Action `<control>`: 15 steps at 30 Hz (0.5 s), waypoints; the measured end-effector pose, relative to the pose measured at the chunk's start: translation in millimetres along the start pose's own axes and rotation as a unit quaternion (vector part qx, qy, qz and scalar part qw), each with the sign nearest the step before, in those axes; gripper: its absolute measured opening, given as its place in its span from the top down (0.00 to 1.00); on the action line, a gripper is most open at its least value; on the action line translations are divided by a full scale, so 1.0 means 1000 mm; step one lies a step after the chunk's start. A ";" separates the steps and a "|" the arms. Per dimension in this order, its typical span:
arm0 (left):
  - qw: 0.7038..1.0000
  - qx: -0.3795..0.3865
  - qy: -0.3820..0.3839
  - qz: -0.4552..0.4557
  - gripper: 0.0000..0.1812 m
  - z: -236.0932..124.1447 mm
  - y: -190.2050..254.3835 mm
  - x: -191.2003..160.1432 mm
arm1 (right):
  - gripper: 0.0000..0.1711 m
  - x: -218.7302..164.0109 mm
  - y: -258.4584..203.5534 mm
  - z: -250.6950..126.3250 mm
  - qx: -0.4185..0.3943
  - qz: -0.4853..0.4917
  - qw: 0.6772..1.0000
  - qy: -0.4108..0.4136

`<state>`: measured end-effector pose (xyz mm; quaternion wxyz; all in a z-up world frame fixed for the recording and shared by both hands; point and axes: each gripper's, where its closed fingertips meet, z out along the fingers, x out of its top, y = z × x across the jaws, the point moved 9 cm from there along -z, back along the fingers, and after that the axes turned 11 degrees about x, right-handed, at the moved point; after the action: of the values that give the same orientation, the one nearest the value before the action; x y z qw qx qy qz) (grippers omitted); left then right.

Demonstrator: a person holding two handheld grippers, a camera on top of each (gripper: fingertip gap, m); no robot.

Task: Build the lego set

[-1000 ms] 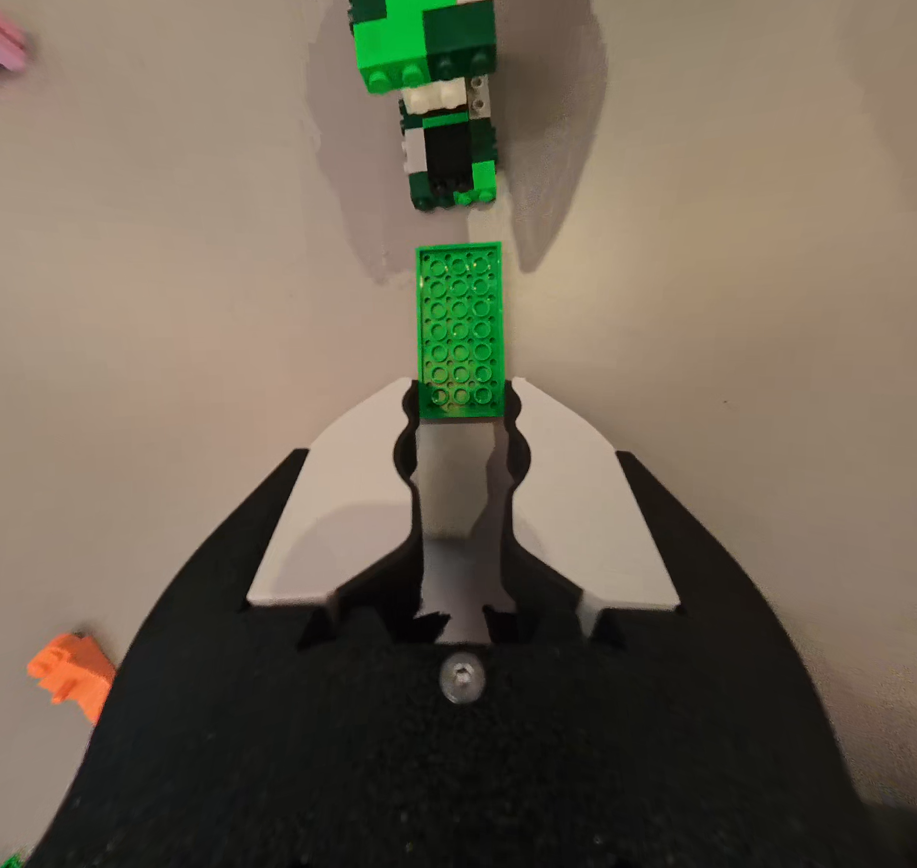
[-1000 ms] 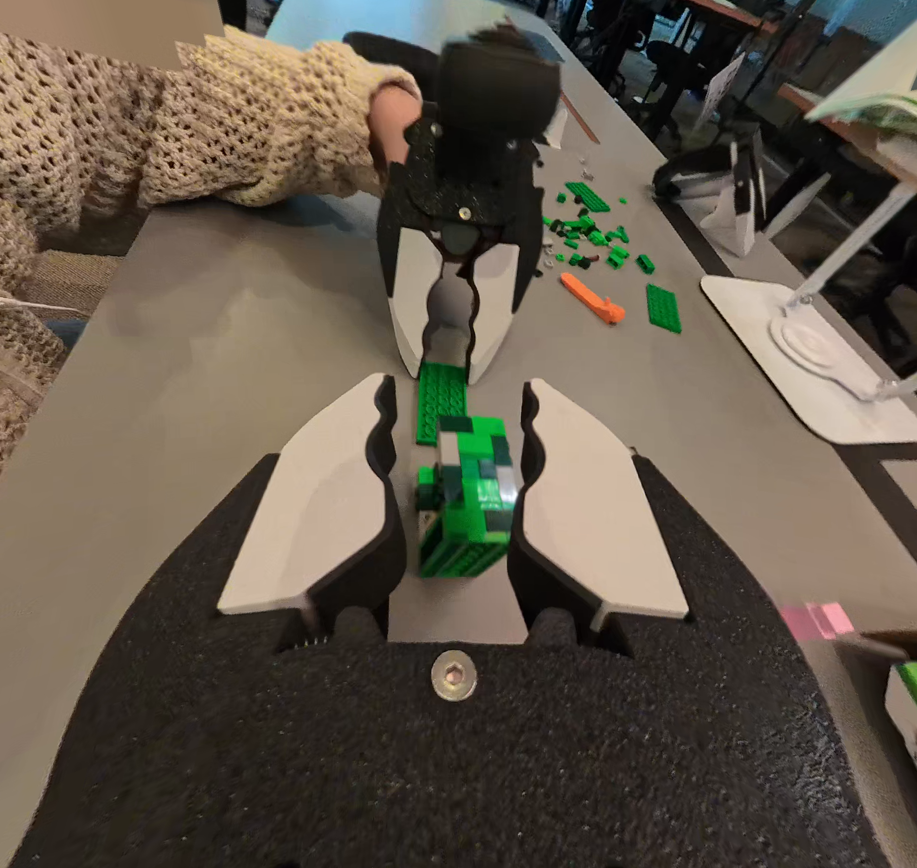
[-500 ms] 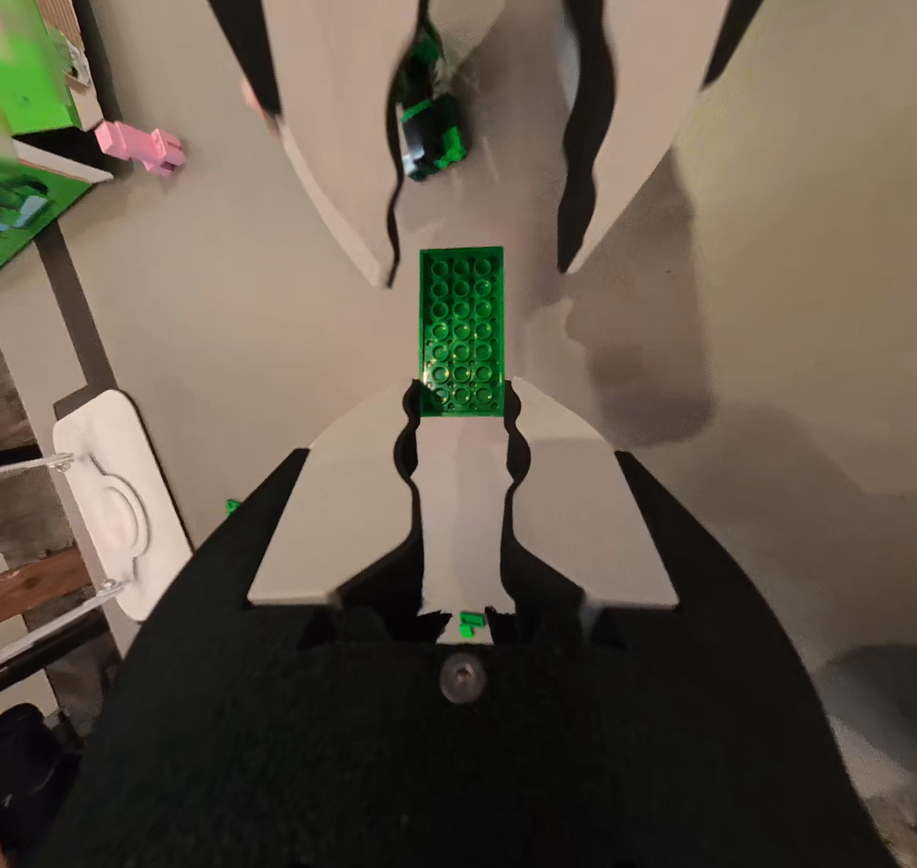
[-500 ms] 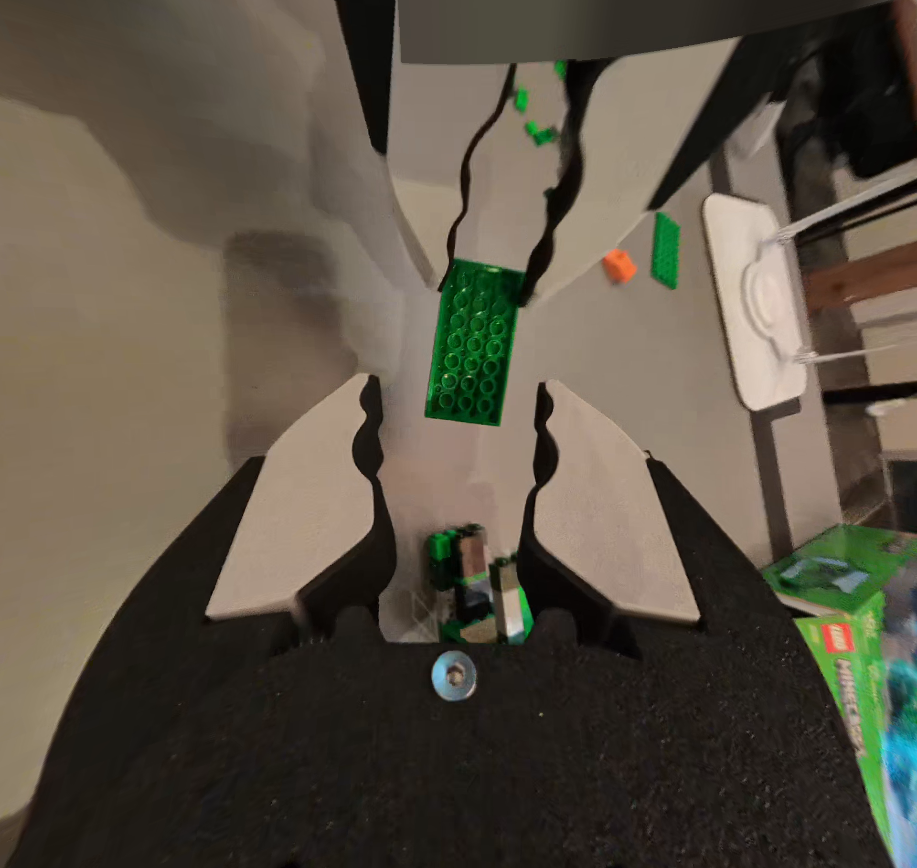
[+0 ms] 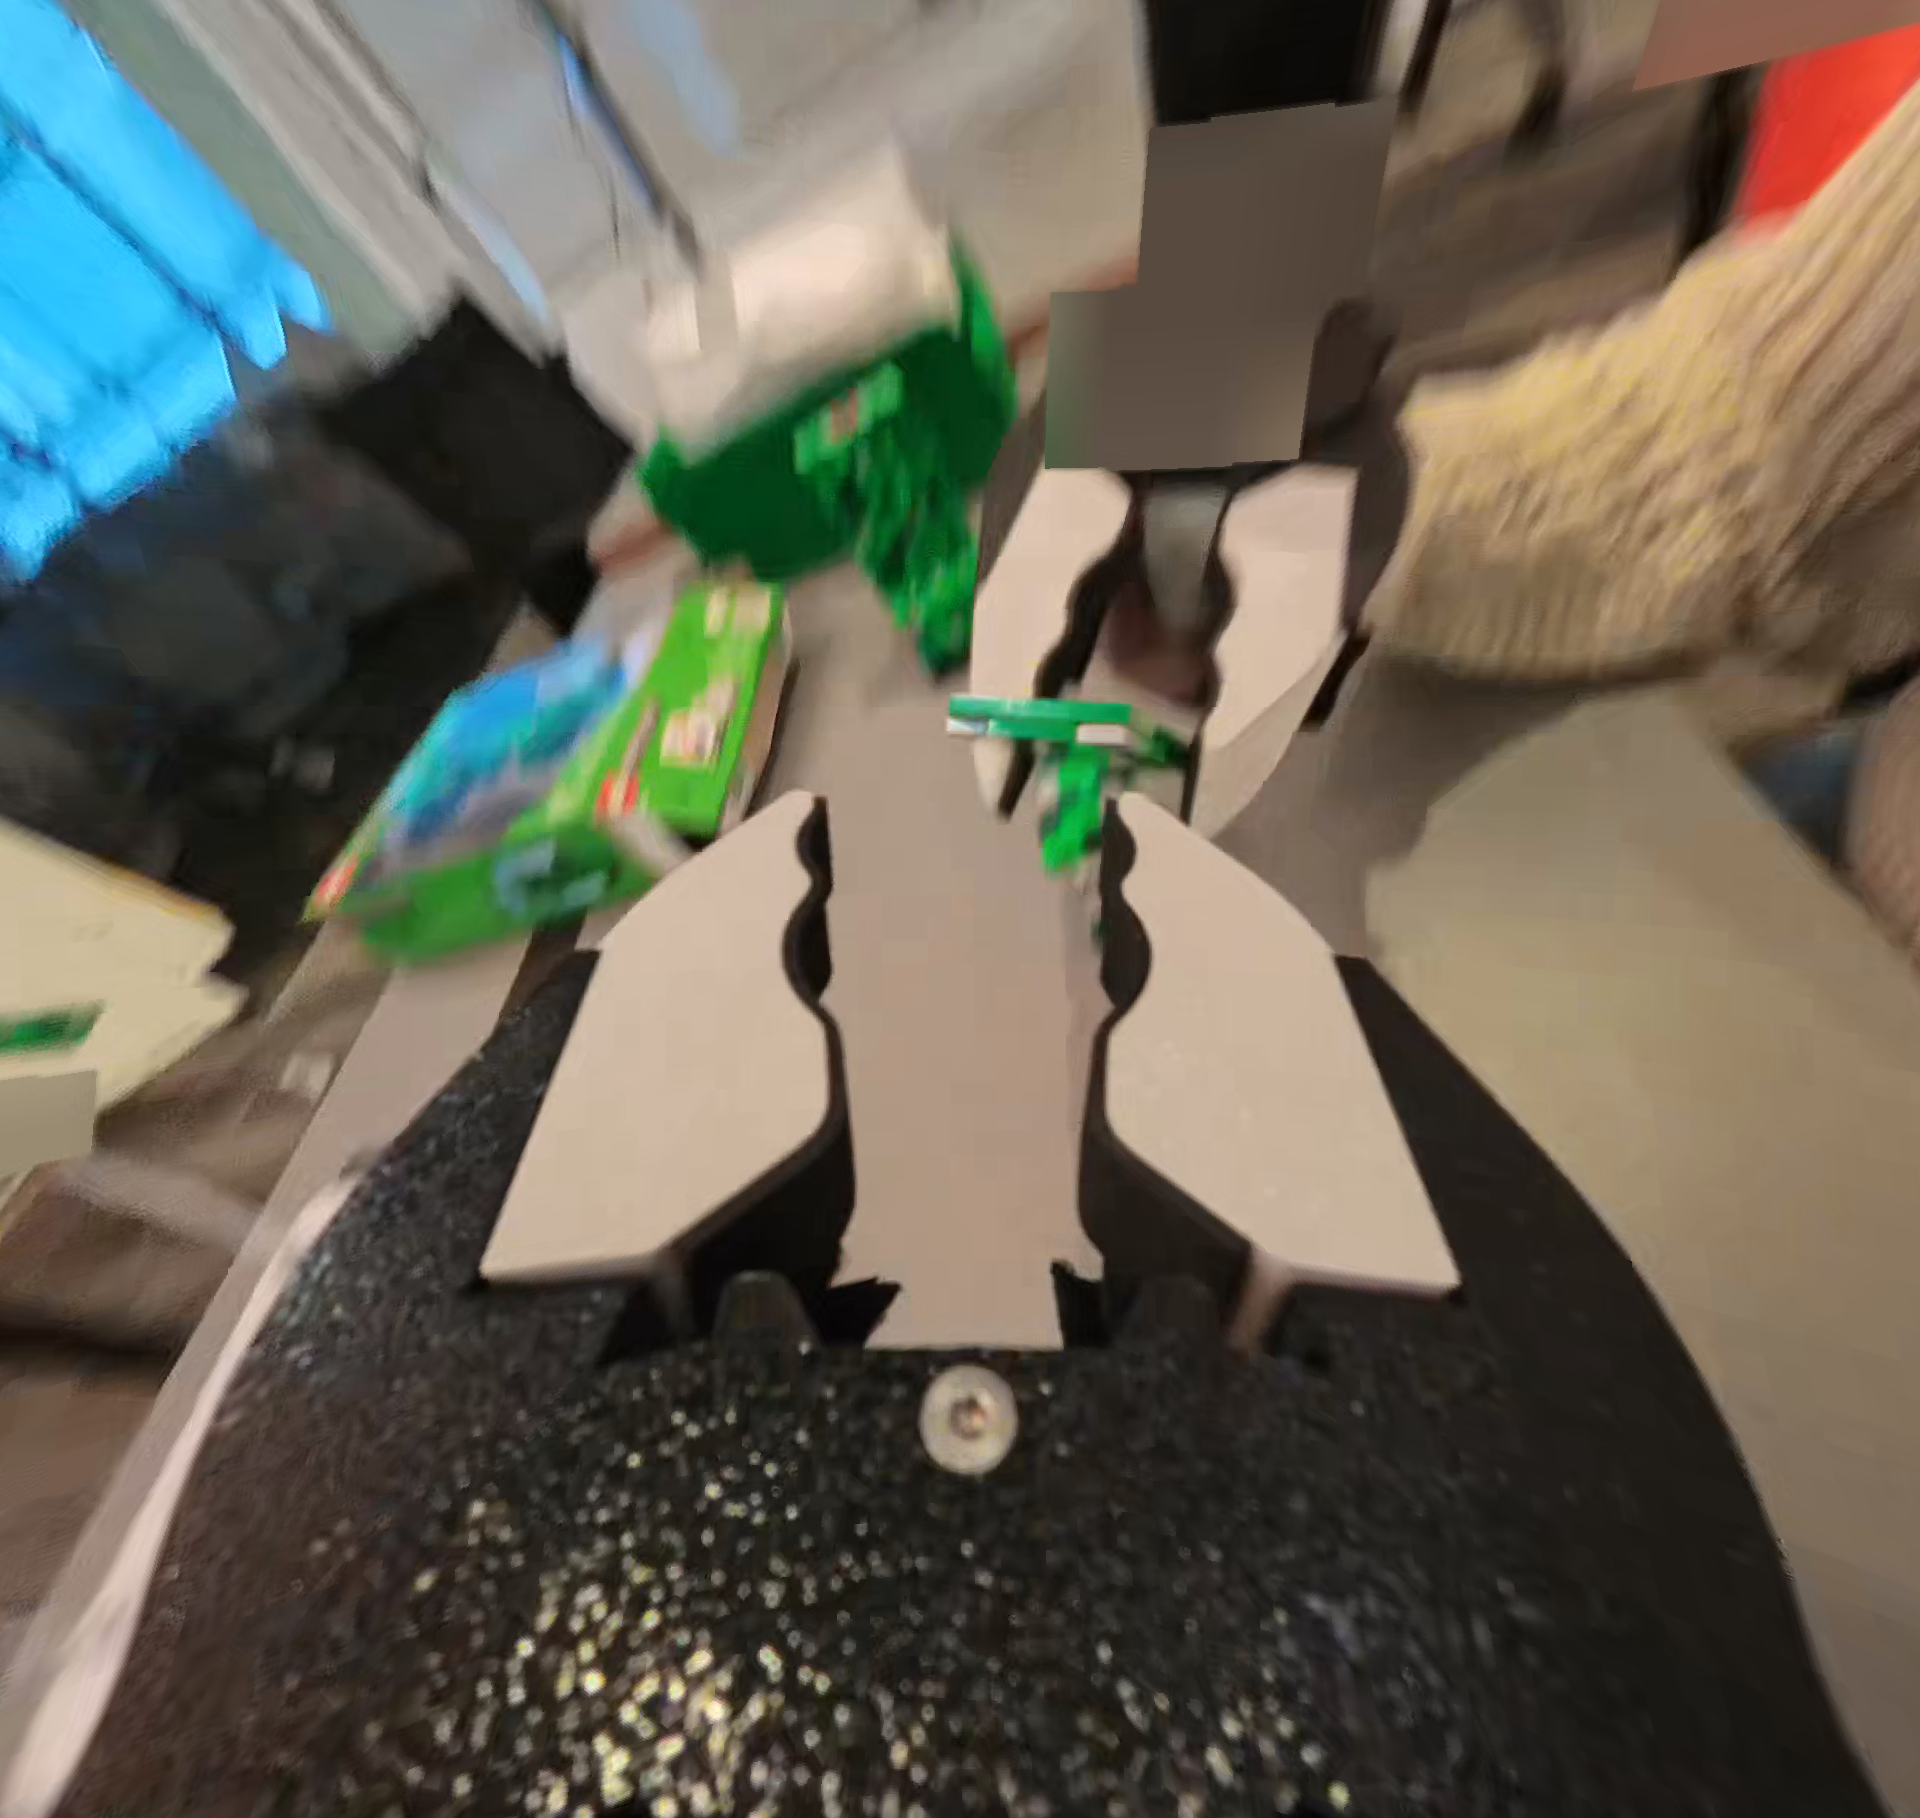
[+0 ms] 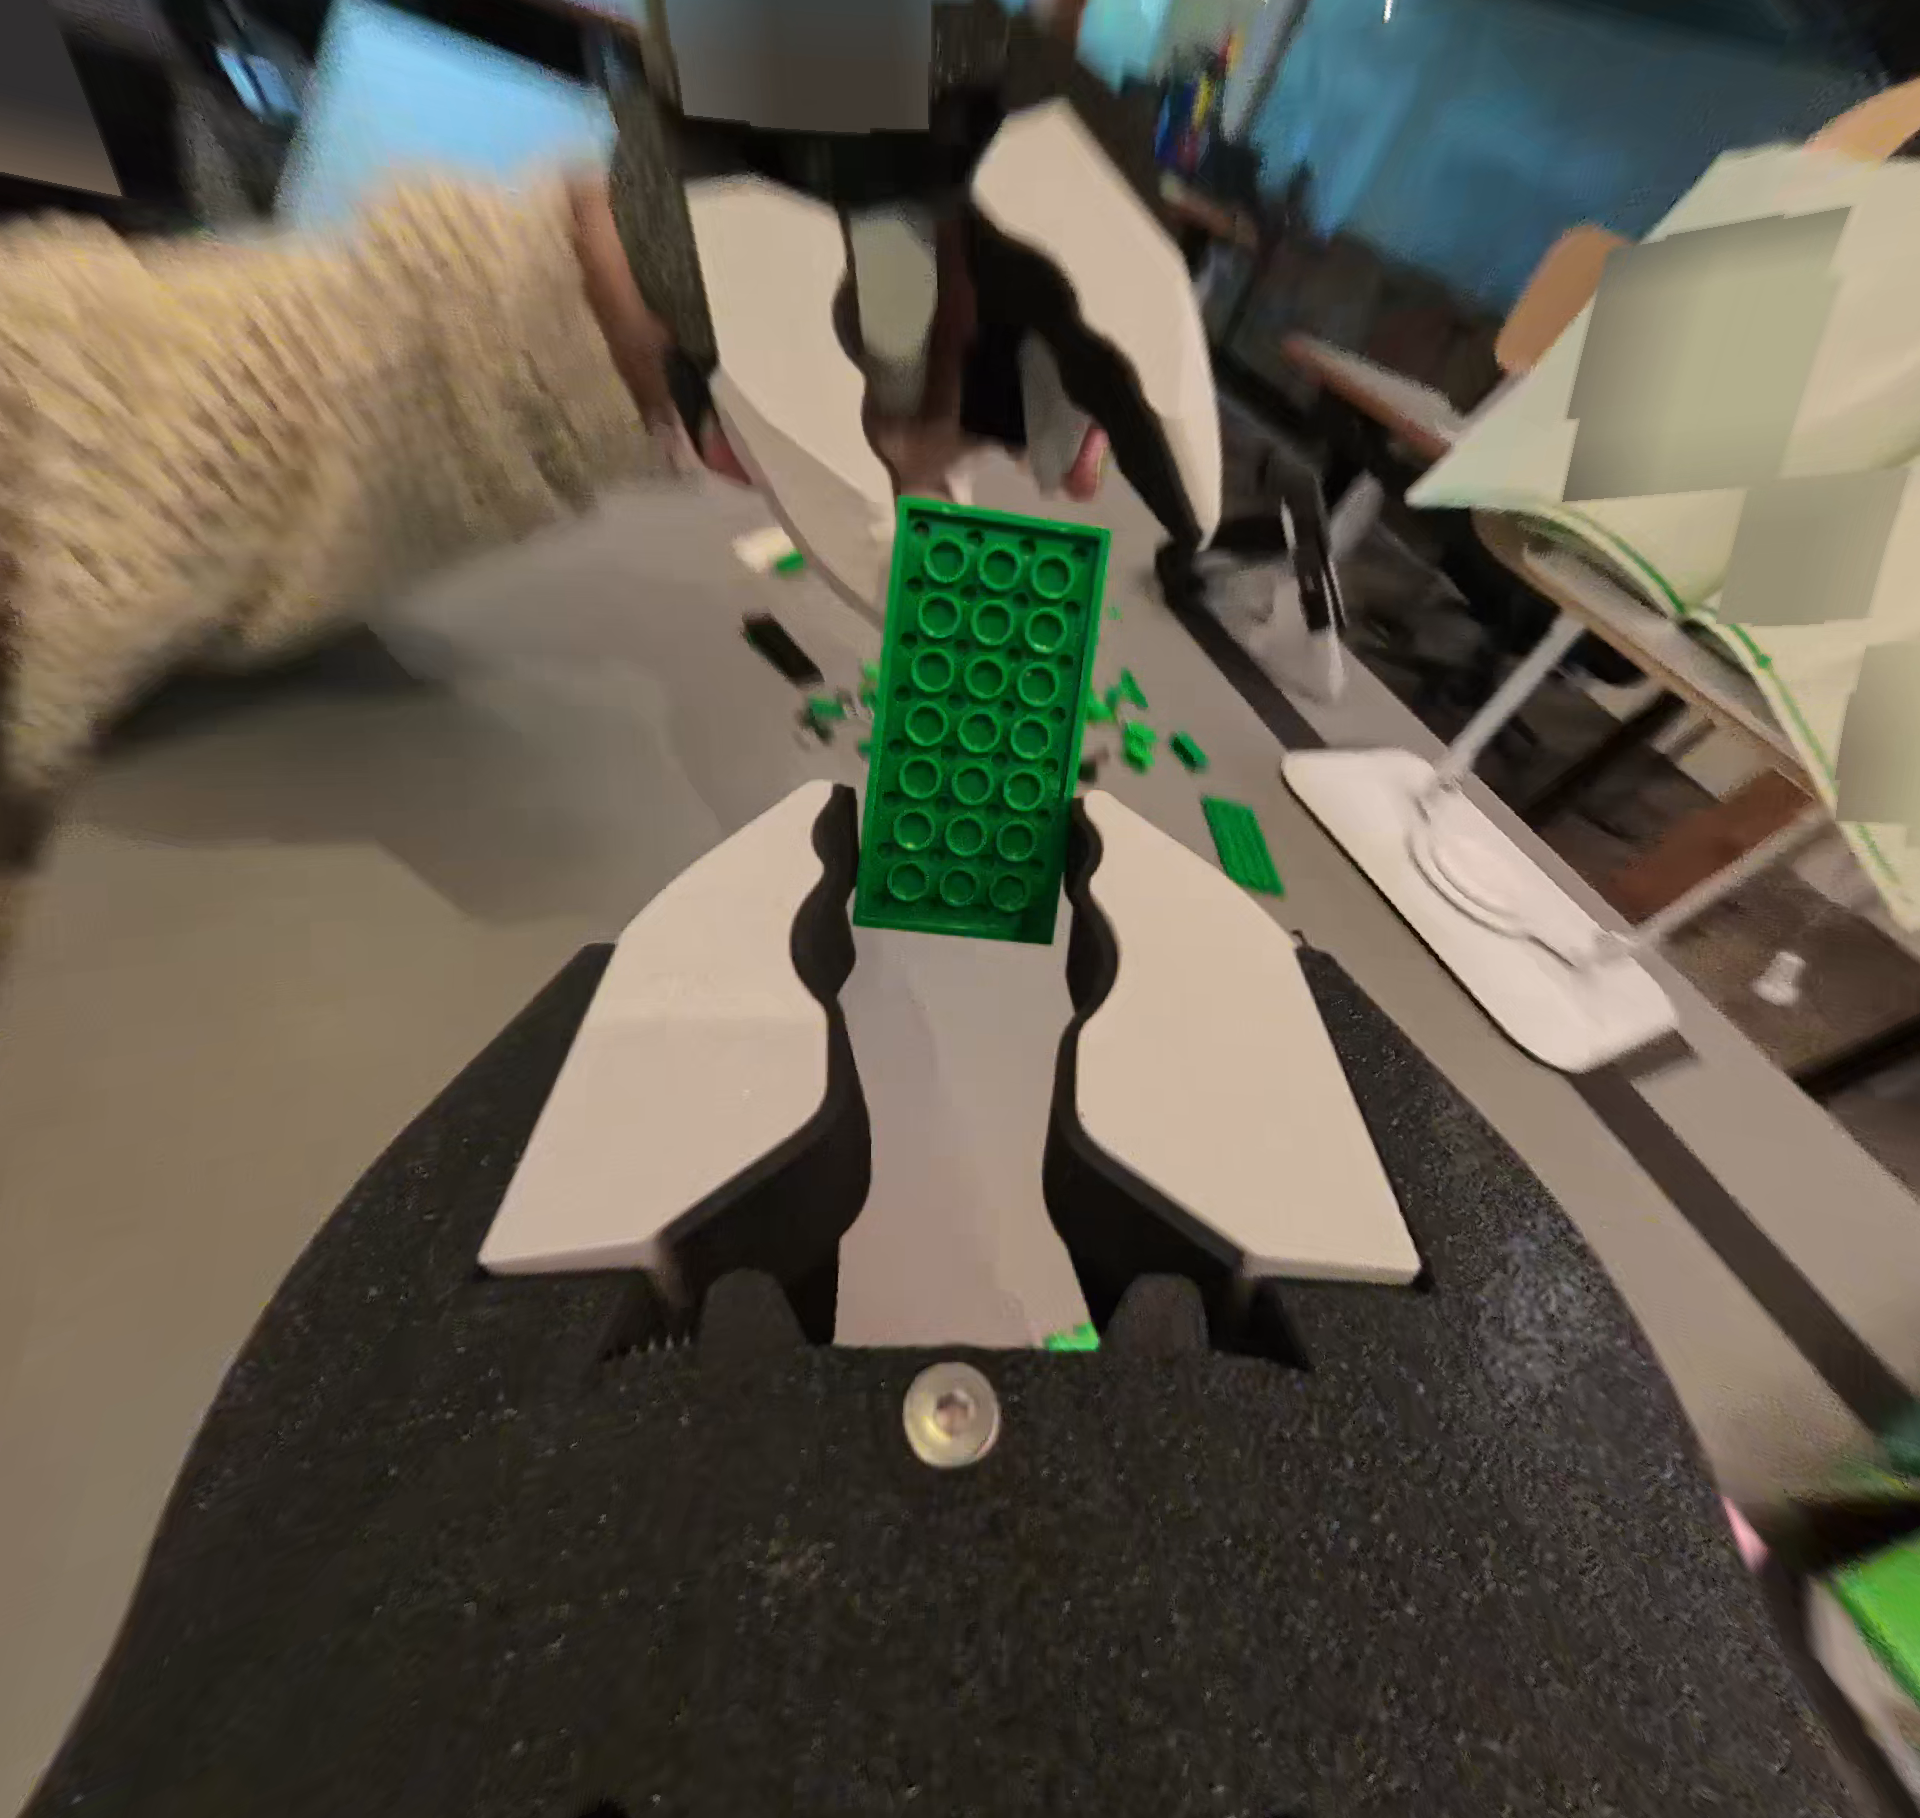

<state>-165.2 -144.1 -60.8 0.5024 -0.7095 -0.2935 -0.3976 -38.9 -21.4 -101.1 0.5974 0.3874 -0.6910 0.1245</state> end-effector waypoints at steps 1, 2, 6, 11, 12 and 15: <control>0.997 -0.008 0.068 -0.019 0.74 0.001 0.000 0.001 | 0.78 0.002 0.001 -0.004 0.013 0.013 0.999 0.035; 0.992 -0.009 0.122 -0.028 0.76 0.003 0.002 -0.001 | 0.78 0.002 0.001 -0.006 0.028 0.018 0.997 0.063; 0.984 -0.056 0.143 -0.090 0.71 0.023 0.010 -0.015 | 0.78 -0.003 0.003 -0.010 0.058 0.031 0.993 0.097; 0.961 -0.116 0.192 -0.163 0.72 0.033 0.018 -0.020 | 0.78 -0.006 -0.001 -0.006 0.061 0.008 0.995 0.073; 0.959 -0.116 0.197 -0.169 0.73 0.033 0.018 -0.020 | 0.78 -0.007 -0.001 -0.005 0.061 0.004 0.996 0.071; 0.960 -0.093 0.211 -0.158 0.81 0.035 0.019 -0.023 | 0.78 -0.009 0.002 -0.005 0.047 0.011 0.997 0.067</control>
<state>-151.9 -117.7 -95.7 0.4151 -0.5981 -0.2508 -0.6380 -36.9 -13.7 -108.2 0.6221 0.3977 -0.6474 0.1889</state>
